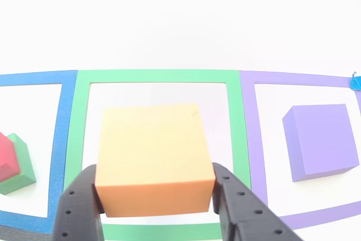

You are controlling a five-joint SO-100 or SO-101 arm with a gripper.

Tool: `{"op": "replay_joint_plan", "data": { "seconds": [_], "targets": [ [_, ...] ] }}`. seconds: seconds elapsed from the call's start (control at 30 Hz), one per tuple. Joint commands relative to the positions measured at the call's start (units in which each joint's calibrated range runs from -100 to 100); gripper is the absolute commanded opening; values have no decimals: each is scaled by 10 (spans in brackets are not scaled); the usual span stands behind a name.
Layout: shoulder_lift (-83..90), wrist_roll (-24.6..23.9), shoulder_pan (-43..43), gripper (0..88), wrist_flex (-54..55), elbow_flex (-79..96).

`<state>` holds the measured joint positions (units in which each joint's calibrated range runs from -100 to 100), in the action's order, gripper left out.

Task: Tower of hanoi

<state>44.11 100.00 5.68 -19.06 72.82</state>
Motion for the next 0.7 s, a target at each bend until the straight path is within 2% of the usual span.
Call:
{"op": "replay_joint_plan", "data": {
  "seconds": [0.0, 0.37, 0.67],
  "targets": [
    [-43, 0, -9, 140, 112, 21],
    [-225, 0, 9, 140, 436, 98],
    [-364, 0, 44, 142, 567, 95]
  ]
}}
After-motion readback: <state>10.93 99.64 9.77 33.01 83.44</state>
